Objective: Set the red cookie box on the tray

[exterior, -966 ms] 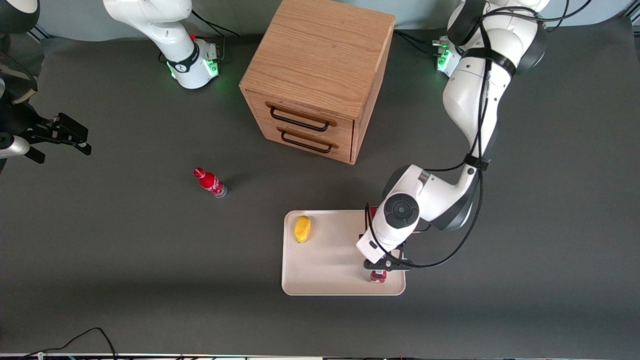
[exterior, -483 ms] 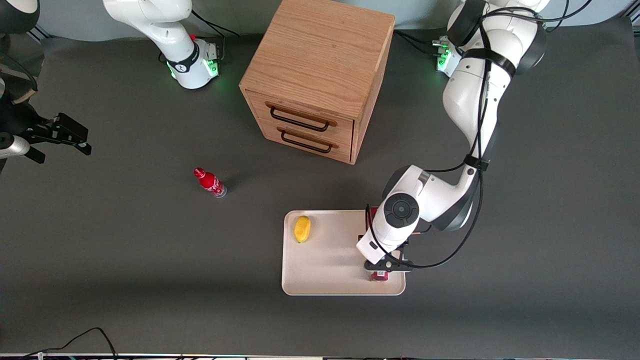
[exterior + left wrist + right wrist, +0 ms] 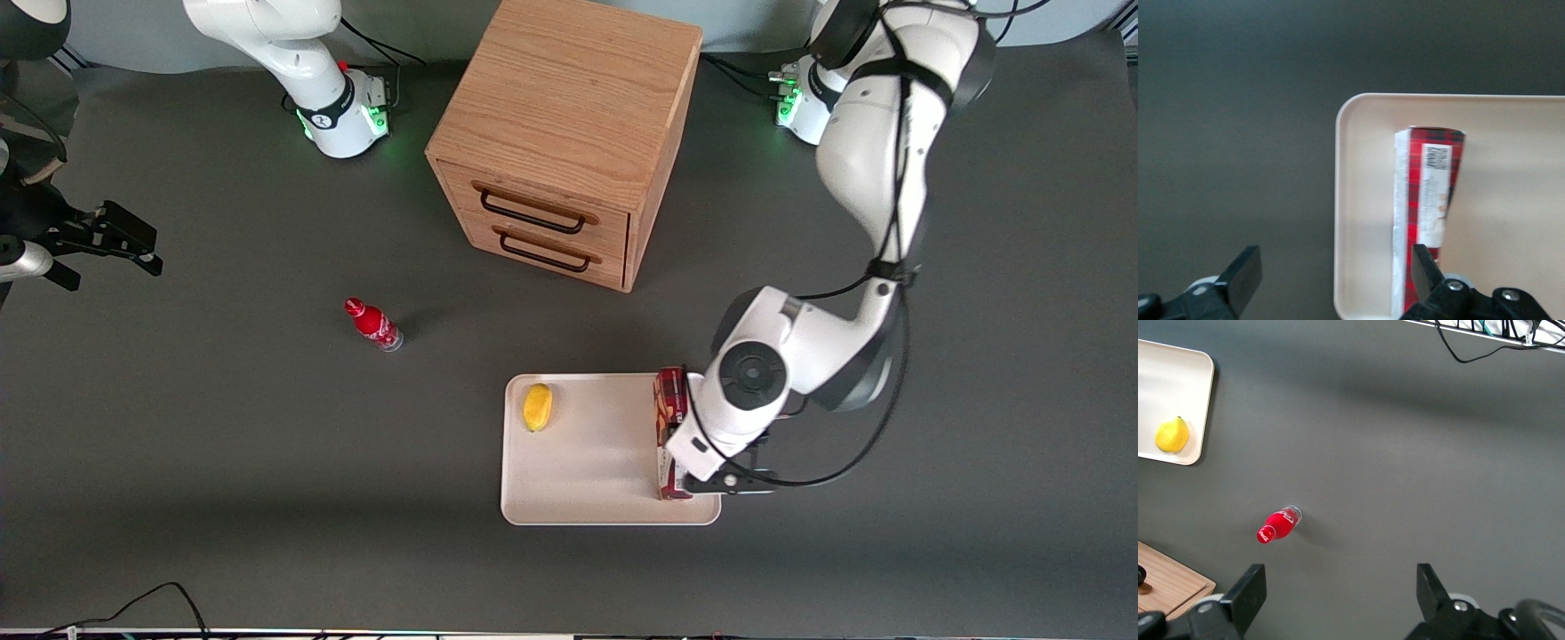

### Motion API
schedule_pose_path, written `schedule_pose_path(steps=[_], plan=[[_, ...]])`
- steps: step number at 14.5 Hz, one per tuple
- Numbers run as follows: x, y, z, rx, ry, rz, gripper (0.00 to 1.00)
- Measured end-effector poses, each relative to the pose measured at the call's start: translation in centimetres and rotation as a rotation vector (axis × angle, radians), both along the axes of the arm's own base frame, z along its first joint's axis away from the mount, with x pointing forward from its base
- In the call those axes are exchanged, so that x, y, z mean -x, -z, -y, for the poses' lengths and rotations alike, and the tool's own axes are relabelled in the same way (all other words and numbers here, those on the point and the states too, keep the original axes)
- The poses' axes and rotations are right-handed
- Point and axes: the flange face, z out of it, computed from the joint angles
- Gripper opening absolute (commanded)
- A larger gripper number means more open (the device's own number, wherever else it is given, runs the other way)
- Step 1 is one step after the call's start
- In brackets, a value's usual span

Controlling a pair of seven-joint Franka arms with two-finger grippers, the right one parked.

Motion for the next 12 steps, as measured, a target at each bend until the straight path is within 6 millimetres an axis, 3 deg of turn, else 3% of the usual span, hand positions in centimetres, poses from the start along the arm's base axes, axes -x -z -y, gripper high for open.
schedule_pose_path(steps=[3,5,9,12], plan=[[0.3,-9.4,-7.0,0.006,0.037,-0.036,1.0],[1.4,-14.2,-11.8,0.026,0.087,-0.079,1.0],[4.8,-22.1,-22.7,0.05,0.163,-0.156,1.0],[8.1,-26.6,-27.6,0.046,0.201,-0.187,1.0]])
